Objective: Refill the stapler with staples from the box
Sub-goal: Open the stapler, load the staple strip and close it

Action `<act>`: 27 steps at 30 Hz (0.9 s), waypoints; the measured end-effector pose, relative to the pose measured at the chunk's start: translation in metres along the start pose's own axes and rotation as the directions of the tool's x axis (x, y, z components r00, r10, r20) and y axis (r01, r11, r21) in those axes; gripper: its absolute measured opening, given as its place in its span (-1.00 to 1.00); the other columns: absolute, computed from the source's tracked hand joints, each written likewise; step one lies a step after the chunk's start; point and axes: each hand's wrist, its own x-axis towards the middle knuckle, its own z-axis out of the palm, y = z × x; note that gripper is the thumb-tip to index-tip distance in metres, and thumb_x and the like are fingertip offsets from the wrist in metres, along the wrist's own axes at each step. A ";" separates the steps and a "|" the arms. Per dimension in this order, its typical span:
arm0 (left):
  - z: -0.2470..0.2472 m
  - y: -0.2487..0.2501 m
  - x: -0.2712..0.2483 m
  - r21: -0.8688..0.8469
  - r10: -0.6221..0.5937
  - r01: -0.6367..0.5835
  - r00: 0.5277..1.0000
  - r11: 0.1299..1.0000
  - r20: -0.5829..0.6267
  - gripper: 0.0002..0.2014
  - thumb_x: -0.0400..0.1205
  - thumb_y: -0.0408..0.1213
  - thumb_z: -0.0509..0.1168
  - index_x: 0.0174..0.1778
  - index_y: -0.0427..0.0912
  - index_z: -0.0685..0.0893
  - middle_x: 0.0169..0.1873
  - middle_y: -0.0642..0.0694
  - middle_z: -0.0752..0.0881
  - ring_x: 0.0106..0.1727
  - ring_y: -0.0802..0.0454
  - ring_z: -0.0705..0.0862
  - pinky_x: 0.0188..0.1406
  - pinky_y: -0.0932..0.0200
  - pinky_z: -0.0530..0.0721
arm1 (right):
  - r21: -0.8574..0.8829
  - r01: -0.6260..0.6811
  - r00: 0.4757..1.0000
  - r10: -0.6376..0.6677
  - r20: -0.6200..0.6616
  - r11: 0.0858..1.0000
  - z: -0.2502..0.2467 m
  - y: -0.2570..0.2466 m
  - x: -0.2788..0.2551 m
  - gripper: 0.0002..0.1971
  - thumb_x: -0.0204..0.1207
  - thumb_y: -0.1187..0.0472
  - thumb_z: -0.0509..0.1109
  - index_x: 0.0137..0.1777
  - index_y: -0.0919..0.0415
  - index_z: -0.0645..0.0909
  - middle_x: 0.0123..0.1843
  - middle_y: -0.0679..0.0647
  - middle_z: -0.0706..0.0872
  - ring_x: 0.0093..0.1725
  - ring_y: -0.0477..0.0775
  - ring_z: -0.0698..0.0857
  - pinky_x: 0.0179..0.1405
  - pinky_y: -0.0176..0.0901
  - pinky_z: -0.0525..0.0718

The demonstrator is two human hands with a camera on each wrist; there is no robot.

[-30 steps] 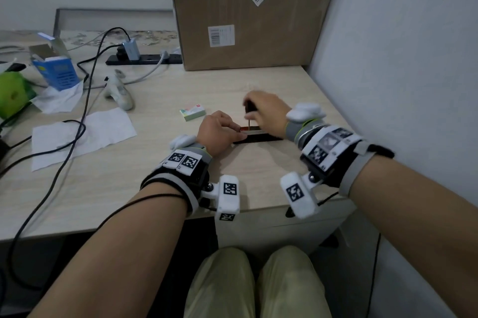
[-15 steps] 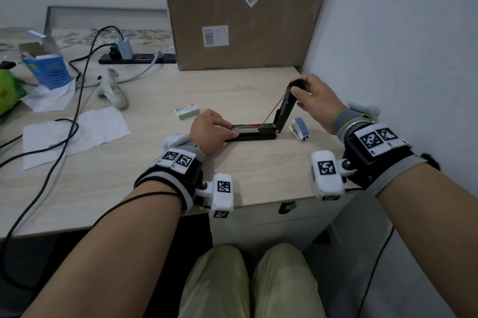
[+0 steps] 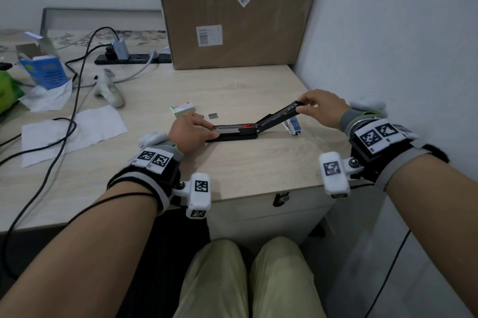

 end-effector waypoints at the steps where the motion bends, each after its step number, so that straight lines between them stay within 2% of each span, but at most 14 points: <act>1: -0.002 -0.001 -0.002 0.000 -0.005 0.005 1.000 1.000 0.003 -0.71 0.35 -0.23 0.56 -0.04 -0.23 0.81 0.06 -0.01 0.58 0.14 0.17 0.52 0.14 0.30 0.40 | -0.007 0.000 1.000 0.000 0.024 1.000 0.001 -0.002 0.000 -0.69 0.60 0.11 0.29 0.26 0.25 0.62 0.26 0.21 0.67 0.27 0.22 0.58 0.01 -0.19 0.34; 4: -0.010 -0.006 -0.007 -0.015 -0.022 0.022 1.000 1.000 0.008 -0.74 0.36 -0.24 0.55 -0.08 -0.24 0.80 0.03 -0.01 0.62 0.10 0.12 0.57 0.07 0.29 0.43 | -0.023 -0.005 0.996 0.007 0.085 1.000 0.008 -0.006 0.001 -0.67 0.62 0.14 0.26 0.30 0.27 0.59 0.31 0.26 0.65 0.32 0.26 0.56 0.20 -0.05 0.44; 8: -0.016 -0.011 -0.014 -0.018 -0.021 0.020 1.000 1.000 -0.012 -0.76 0.38 -0.24 0.54 -0.10 -0.25 0.79 -0.02 -0.02 0.68 0.03 0.10 0.61 -0.06 0.37 0.45 | -0.045 -0.030 0.995 0.034 0.099 0.999 0.022 -0.010 0.000 -0.64 0.62 0.12 0.25 0.36 0.24 0.56 0.37 0.29 0.58 0.38 0.30 0.50 0.38 0.01 0.38; 10: -0.017 -0.013 -0.016 -0.012 -0.026 0.026 0.999 1.000 -0.020 -0.76 0.38 -0.22 0.54 -0.11 -0.24 0.79 -0.06 -0.03 0.70 -0.08 0.11 0.63 -0.16 0.43 0.50 | -0.072 -0.025 0.997 0.031 0.077 0.997 0.025 -0.013 0.000 -0.64 0.63 0.11 0.23 0.38 0.19 0.55 0.39 0.29 0.55 0.43 0.29 0.45 0.43 0.02 0.31; 12: -0.019 -0.014 -0.018 -0.017 -0.038 0.037 0.999 0.999 -0.020 -0.74 0.37 -0.21 0.55 -0.09 -0.24 0.79 -0.11 -0.04 0.72 -0.24 0.20 0.62 -0.29 0.54 0.50 | -0.087 -0.014 0.999 0.018 0.046 0.996 0.028 -0.013 0.002 -0.65 0.63 0.10 0.23 0.37 0.15 0.57 0.40 0.27 0.55 0.46 0.26 0.42 0.47 0.02 0.26; 13: -0.020 -0.015 -0.018 -0.018 -0.041 0.041 0.999 0.999 -0.020 -0.73 0.37 -0.20 0.55 -0.08 -0.25 0.79 -0.13 -0.04 0.73 -0.28 0.25 0.60 -0.31 0.53 0.49 | -0.080 -0.010 0.999 0.012 0.034 0.997 0.029 -0.013 0.003 -0.65 0.63 0.09 0.24 0.36 0.15 0.58 0.41 0.26 0.56 0.47 0.25 0.42 0.48 0.01 0.24; 18: -0.024 -0.018 -0.023 -0.053 -0.076 0.074 0.997 0.996 -0.033 -0.72 0.37 -0.20 0.55 -0.07 -0.24 0.78 -0.17 -0.11 0.75 -0.28 0.16 0.61 -0.28 0.41 0.53 | -0.027 -0.045 0.999 0.045 0.025 0.999 0.038 -0.015 0.011 -0.64 0.62 0.08 0.24 0.38 0.10 0.56 0.46 0.21 0.49 0.52 0.29 0.32 0.52 -0.03 0.16; 21: -0.025 -0.017 -0.025 -0.062 -0.091 0.090 0.995 0.994 -0.027 -0.75 0.36 -0.19 0.56 -0.11 -0.21 0.78 -0.26 -0.07 0.74 -0.33 0.17 0.59 -0.33 0.40 0.53 | -0.103 -0.067 0.994 0.075 0.075 0.992 0.046 -0.018 0.026 -0.66 0.60 0.04 0.22 0.35 -0.01 0.58 0.41 0.19 0.54 0.47 0.29 0.38 0.43 -0.04 0.27; 24: -0.025 -0.015 -0.026 -0.069 -0.102 0.101 0.995 0.992 -0.009 -0.83 0.35 -0.21 0.56 -0.22 -0.14 0.76 -0.38 0.03 0.71 -0.40 0.20 0.59 -0.47 0.53 0.55 | -0.158 -0.092 0.985 0.113 0.129 0.983 0.054 -0.019 0.034 -0.66 0.59 0.04 0.20 0.33 -0.07 0.58 0.38 0.19 0.55 0.46 0.26 0.40 0.40 -0.06 0.29; 25: -0.025 -0.014 -0.027 -0.068 -0.099 0.099 0.995 0.993 0.000 -0.86 0.35 -0.22 0.57 -0.29 -0.10 0.74 -0.40 0.04 0.71 -0.43 0.22 0.59 -0.52 0.58 0.52 | -0.158 -0.095 0.984 0.116 0.132 0.983 0.057 -0.018 0.035 -0.66 0.60 0.05 0.20 0.34 -0.07 0.57 0.43 0.20 0.51 0.50 0.25 0.36 0.45 -0.05 0.24; 27: -0.024 -0.013 -0.027 -0.064 -0.092 0.092 0.996 0.994 0.003 -0.85 0.35 -0.23 0.57 -0.38 -0.05 0.69 -0.44 0.03 0.72 -0.49 0.25 0.60 -0.48 0.53 0.54 | -0.158 -0.107 0.986 0.125 0.114 0.982 0.061 -0.016 0.039 -0.65 0.61 0.06 0.19 0.37 -0.08 0.55 0.57 0.19 0.36 0.60 0.25 0.20 0.56 -0.01 0.11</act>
